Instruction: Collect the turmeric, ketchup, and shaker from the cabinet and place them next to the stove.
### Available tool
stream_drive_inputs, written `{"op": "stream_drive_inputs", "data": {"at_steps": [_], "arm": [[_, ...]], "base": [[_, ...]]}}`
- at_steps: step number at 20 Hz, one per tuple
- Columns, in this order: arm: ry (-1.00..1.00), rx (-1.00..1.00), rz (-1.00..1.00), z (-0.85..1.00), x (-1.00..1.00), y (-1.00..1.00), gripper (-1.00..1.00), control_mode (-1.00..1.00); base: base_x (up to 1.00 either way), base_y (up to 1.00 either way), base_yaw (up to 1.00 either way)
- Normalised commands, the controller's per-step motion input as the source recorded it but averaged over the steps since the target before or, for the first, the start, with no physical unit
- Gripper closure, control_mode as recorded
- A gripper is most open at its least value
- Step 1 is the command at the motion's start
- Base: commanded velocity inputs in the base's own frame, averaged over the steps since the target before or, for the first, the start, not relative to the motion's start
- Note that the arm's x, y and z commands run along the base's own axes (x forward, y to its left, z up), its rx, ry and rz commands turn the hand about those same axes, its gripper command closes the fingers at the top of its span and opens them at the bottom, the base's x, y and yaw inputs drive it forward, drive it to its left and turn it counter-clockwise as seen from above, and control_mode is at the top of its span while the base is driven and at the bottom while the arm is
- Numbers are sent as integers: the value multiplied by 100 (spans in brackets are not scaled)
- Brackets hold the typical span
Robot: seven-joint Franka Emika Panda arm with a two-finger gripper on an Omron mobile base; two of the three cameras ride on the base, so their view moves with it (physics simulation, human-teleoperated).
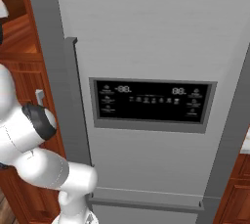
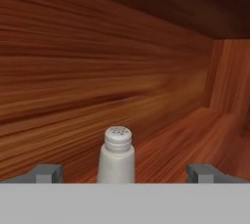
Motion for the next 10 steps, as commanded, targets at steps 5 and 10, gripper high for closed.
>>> {"op": "stream_drive_inputs", "data": {"at_steps": [5, 10], "arm": [[0, 0, 5, -16, 22, 12, -100, -100], [0, 0, 5, -17, 18, 19, -100, -100]], "base": [[0, 0, 0], [0, 0, 0]]}}
